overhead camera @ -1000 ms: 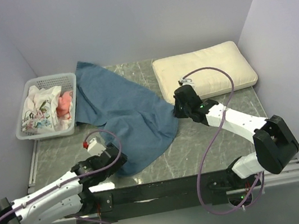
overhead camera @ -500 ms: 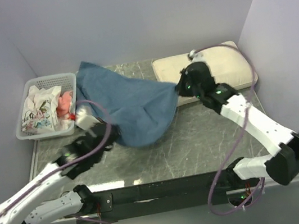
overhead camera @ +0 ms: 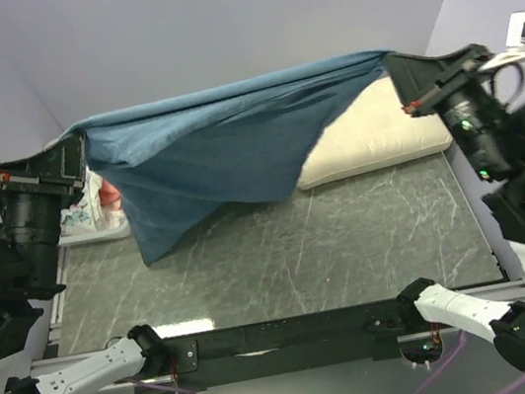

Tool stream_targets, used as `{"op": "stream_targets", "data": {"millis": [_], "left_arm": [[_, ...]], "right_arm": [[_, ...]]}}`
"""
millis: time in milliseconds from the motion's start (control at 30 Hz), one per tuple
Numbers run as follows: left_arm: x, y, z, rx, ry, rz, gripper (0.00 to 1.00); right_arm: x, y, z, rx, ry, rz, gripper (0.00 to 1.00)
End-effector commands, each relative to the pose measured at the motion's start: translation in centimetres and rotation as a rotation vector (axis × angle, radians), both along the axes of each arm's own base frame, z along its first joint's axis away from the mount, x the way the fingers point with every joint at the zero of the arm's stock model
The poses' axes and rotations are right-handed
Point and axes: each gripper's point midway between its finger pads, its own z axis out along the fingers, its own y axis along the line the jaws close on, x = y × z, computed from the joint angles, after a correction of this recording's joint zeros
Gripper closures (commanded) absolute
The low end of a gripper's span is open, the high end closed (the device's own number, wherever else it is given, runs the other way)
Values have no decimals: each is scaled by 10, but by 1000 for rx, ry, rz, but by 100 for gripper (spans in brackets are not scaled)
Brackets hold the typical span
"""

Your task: Put the pillow into the pillowcase

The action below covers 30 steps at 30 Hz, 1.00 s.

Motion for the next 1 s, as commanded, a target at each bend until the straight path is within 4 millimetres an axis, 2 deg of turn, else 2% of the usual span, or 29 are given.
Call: {"op": "stream_targets", "data": {"millis": [0, 67, 100, 133, 167, 200, 233, 267, 300, 333, 367, 400, 433, 467, 500, 533, 567, 600, 633, 667, 700, 767, 800, 833, 867, 900, 933, 967], "left_arm": [[3, 20, 37, -6, -106, 123, 99], [14, 5, 36, 48, -102, 127, 99], [19, -1, 39, 64, -103, 125, 99], [35, -23, 29, 134, -68, 114, 99], [42, -33, 27, 163, -59, 105, 99], [47, -41, 28, 183, -58, 97, 99], [68, -53, 18, 237, -30, 112, 99], [73, -72, 24, 267, -72, 22, 99], [86, -78, 21, 287, -69, -13, 99], [123, -73, 9, 288, -31, -7, 99], [129, -92, 15, 300, -73, -141, 99], [140, -95, 17, 302, -85, -183, 99], [177, -93, 3, 319, -50, -187, 99], [179, -91, 30, 314, -122, -201, 99], [183, -102, 36, 327, -150, -283, 99], [224, -94, 20, 332, -99, -269, 99], [216, -87, 55, 322, -185, -273, 99], [217, -89, 65, 304, -226, -333, 99], [235, -73, 66, 296, -237, -321, 99], [227, -63, 87, 283, -298, -313, 99], [218, -59, 105, 255, -373, -343, 99], [207, -24, 128, 251, -450, -288, 99], [184, -16, 149, 248, -527, -282, 99], [174, 2, 157, 275, -561, -242, 99], [171, 11, 157, 282, -565, -223, 99], [147, 16, 169, 309, -605, -189, 99], [143, 33, 168, 325, -589, -132, 99], [154, 43, 152, 317, -533, -111, 99]], "right_arm": [[-15, -19, 33, 35, -96, -54, 100], [-16, -9, 41, 44, -123, -7, 100], [-9, 0, 40, 33, -121, 24, 100], [-4, 8, 40, 23, -121, 49, 100], [2, 14, 37, 15, -108, 69, 100], [16, 29, 28, -9, -79, 108, 100], [23, 38, 23, -19, -69, 137, 100], [31, 45, 18, -27, -57, 155, 100], [48, 59, 1, -46, -18, 183, 100], [56, 68, 1, -50, -36, 206, 100], [65, 76, -3, -57, -38, 226, 100], [85, 92, -17, -76, -12, 261, 100], [97, 99, -15, -77, -36, 269, 100], [108, 107, -17, -81, -34, 278, 100], [133, 120, -18, -89, -26, 283, 100], [143, 128, -16, -102, -33, 298, 100], [150, 133, -11, -109, -45, 311, 100], [164, 142, 4, -103, -82, 315, 100], [168, 142, 13, -96, -98, 305, 100], [179, 145, 16, -90, -111, 297, 100], [165, 137, 55, -58, -221, 286, 100], [150, 124, 88, -22, -325, 261, 100], [139, 116, 107, 4, -400, 243, 100], [130, 109, 118, 16, -443, 231, 100], [121, 103, 120, 27, -460, 222, 100], [113, 97, 129, 44, -510, 213, 100], [108, 95, 127, 50, -509, 215, 100], [109, 98, 111, 39, -474, 234, 99]]}}
